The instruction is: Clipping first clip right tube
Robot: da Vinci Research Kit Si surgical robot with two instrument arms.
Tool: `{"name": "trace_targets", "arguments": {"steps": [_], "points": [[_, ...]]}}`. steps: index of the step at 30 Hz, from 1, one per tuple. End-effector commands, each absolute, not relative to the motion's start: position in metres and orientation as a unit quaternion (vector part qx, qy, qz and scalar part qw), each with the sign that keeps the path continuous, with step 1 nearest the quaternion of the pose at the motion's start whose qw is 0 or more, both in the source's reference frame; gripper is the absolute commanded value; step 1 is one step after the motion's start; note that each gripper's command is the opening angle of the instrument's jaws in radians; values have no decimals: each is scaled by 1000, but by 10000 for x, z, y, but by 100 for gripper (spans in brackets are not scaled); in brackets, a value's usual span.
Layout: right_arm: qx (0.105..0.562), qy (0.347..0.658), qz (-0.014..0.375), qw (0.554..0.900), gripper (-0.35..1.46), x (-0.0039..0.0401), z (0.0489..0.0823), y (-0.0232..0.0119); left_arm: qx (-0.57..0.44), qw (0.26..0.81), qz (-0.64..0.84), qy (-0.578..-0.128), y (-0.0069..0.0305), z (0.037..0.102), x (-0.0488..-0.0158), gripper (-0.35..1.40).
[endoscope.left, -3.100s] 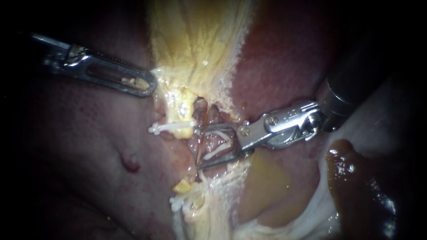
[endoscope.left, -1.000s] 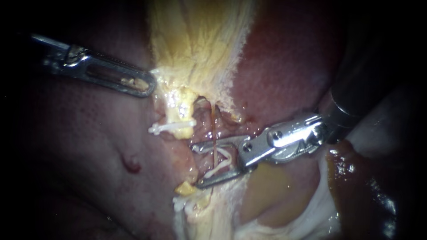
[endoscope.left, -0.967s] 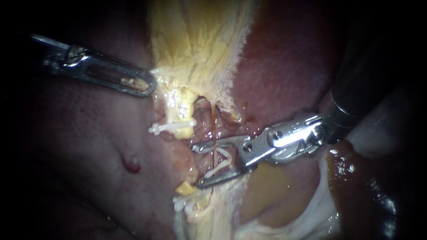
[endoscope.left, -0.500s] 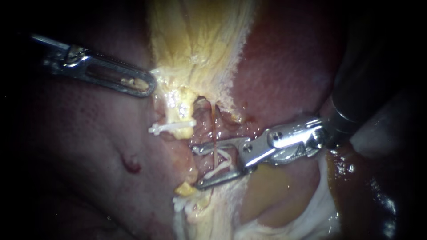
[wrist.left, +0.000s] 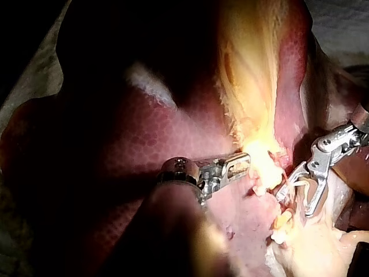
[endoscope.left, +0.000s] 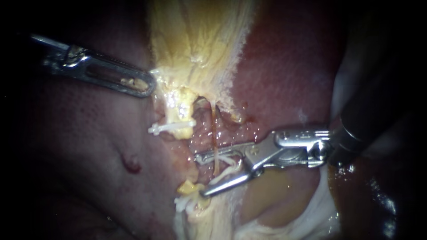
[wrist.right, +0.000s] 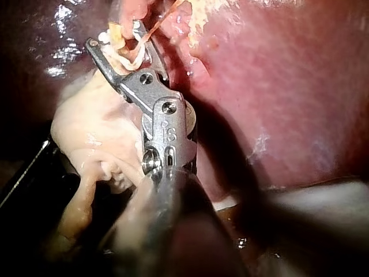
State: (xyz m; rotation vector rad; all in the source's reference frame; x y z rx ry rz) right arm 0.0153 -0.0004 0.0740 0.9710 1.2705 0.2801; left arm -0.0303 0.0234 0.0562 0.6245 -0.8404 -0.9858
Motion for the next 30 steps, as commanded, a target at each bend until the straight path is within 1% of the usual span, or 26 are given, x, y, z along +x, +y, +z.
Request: {"name": "trace_targets", "arguments": {"steps": [1,10,25,30], "points": [[441,565,128,686,46,153,739,-4,286,752,-451,-385,234,562,-303,-35],[456,568,143,670,46,153,739,-4,286,752,-451,-385,234,562,-302,-35],[455,568,142,671,46,158,740,-7,286,752,-451,-385,234,562,-303,-35],[457,568,140,670,46,160,734,-12,286,752,-451,-385,234,562,-303,-35]]}}
